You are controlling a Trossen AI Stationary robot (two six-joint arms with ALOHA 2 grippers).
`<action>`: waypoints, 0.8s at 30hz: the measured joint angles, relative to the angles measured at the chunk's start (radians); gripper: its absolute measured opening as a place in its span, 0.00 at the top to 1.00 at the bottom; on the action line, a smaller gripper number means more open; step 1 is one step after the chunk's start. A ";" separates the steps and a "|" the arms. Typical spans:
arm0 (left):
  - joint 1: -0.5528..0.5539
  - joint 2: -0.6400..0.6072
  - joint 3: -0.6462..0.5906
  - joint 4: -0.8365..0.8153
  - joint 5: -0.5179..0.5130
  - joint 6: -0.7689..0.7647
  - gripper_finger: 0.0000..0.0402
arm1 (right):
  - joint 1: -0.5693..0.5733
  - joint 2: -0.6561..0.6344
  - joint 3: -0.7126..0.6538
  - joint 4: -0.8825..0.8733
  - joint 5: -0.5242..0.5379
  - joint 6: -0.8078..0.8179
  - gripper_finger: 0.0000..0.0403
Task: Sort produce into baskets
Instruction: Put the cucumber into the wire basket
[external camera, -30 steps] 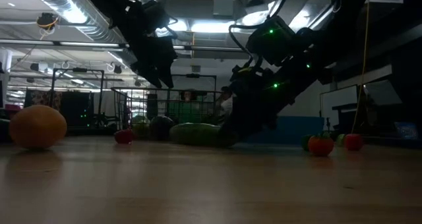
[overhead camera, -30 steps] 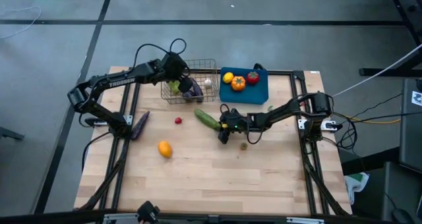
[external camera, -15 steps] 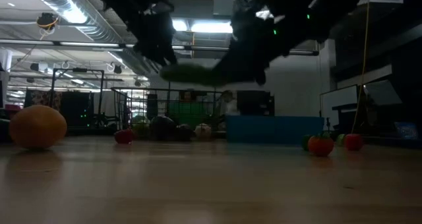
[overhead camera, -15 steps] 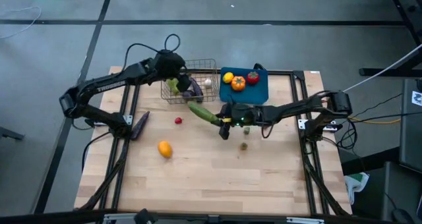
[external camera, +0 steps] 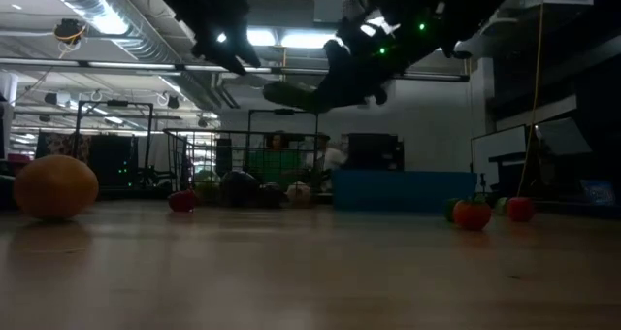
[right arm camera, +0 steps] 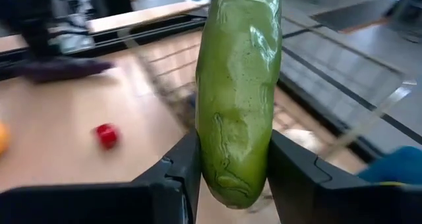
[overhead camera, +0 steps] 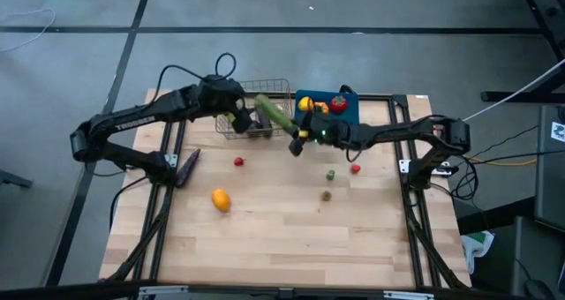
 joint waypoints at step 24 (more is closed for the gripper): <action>-0.249 0.000 0.000 -0.048 0.000 -0.114 0.23 | -0.123 0.099 -0.001 0.061 -0.162 0.000 0.66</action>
